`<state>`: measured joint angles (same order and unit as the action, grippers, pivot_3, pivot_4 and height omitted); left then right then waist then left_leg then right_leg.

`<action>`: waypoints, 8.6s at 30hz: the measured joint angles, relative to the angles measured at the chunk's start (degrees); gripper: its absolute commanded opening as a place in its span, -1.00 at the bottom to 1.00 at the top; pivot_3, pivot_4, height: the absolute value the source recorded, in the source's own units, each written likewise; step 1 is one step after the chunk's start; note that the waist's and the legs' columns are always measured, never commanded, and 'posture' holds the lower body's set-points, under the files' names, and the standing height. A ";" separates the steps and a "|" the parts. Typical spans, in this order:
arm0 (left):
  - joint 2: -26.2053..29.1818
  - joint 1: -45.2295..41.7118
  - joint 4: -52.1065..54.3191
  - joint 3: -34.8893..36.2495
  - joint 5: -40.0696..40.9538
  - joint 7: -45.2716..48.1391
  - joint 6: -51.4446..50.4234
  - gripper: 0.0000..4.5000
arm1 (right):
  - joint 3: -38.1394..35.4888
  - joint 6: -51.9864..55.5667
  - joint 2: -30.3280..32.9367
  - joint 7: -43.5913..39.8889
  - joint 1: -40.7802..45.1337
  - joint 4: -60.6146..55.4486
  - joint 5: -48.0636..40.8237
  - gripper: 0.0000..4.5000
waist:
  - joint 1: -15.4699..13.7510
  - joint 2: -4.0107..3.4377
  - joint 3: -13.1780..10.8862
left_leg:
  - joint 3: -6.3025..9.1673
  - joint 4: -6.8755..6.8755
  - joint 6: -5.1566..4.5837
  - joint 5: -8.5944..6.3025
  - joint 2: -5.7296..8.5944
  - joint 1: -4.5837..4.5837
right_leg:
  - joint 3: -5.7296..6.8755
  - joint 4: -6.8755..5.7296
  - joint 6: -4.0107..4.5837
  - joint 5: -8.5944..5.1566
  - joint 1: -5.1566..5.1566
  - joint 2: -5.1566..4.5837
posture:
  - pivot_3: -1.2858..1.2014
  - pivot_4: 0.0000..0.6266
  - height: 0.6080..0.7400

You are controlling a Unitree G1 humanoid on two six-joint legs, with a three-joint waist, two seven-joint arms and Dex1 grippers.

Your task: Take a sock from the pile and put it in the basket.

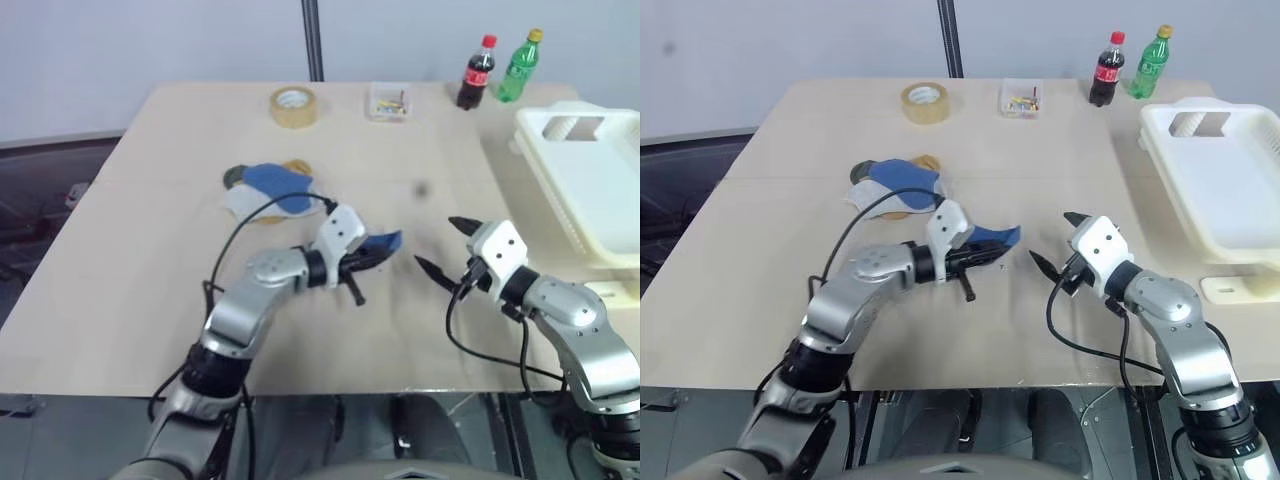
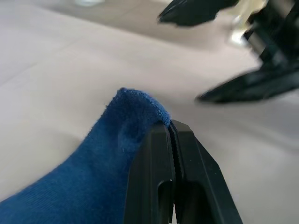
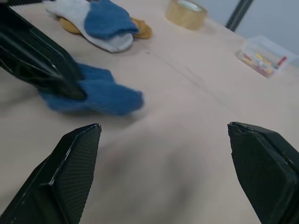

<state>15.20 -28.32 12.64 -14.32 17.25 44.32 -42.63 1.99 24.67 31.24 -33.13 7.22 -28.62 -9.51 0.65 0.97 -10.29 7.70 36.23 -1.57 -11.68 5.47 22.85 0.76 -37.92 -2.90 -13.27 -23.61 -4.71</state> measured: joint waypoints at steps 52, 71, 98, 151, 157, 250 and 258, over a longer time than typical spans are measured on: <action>23.62 7.80 -5.79 24.82 15.56 5.92 -4.42 -0.98 | -3.53 -1.36 2.48 -2.87 -7.40 -6.14 -6.04 1.00 | -0.17 0.05 -0.07 | -0.02 0.02 -0.06 -0.12 -0.15 0.08 | -0.11 0.08 0.01 0.02 -0.10 -0.17 | 0.03 -0.52 1.00; 12.05 -9.66 -8.16 -2.01 15.52 2.90 -14.96 -0.30 | -2.87 2.52 1.29 0.30 -8.13 -7.48 -6.02 1.00 | 0.14 0.05 -0.06 | -0.20 0.01 -0.10 -0.15 -0.17 0.12 | -0.37 0.10 0.12 0.15 -0.21 -0.11 | 0.03 -0.52 1.00; 20.53 15.25 8.35 5.97 6.57 -2.80 -4.86 -1.00 | 10.37 2.99 3.14 -3.51 -4.77 2.57 1.52 -0.97 | -1.44 -0.01 0.00 | -0.22 0.05 -0.20 -0.24 -0.14 0.01 | -0.33 0.17 -0.11 0.04 -0.05 -0.20 | 0.03 -0.52 1.00; 7.12 -9.38 -25.80 6.27 -17.12 -15.17 20.16 -0.93 | 1.44 3.78 -0.19 -0.21 -0.18 -3.76 -4.50 0.16 | -0.99 0.05 -0.03 | -0.26 0.11 -0.20 -0.23 -0.01 0.11 | -0.19 0.11 0.05 0.21 -0.16 -0.17 | 0.03 -0.52 1.00; 7.06 -9.63 -28.02 8.64 -16.96 -16.83 19.36 -0.83 | 1.44 3.79 -0.20 -0.13 -0.18 -3.76 -4.48 0.16 | -0.88 0.05 -0.03 | -0.26 0.12 -0.17 -0.22 0.01 0.10 | -0.18 0.09 0.05 0.22 -0.15 -0.05 | 0.03 -0.52 1.00; 11.88 -7.17 -29.11 10.22 -21.61 -19.28 25.14 0.30 | 1.89 2.70 -0.13 1.02 0.37 -0.86 -3.94 0.16 | -0.09 0.05 -0.02 | -0.27 0.19 -0.28 -0.28 0.07 0.08 | -0.23 0.05 0.02 0.25 -0.12 -0.20 | 0.03 -0.52 1.00; 11.75 -1.62 -20.63 10.13 -19.53 -16.33 22.92 0.30 | 1.87 2.73 0.00 1.01 0.32 -1.02 -3.93 0.16 | -0.04 0.05 -0.02 | -0.28 0.19 -0.28 -0.28 0.05 0.06 | -0.25 0.04 0.02 0.25 -0.12 -0.20 | 0.03 -0.52 1.00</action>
<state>26.95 -29.94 -7.98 -4.19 -2.29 27.99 -19.71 3.86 27.40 31.24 -32.12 7.54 -29.63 -13.45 0.61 1.02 -10.32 7.43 36.42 -1.84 -11.96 5.51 22.91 0.51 -37.87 -2.87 -13.02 -23.73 -4.91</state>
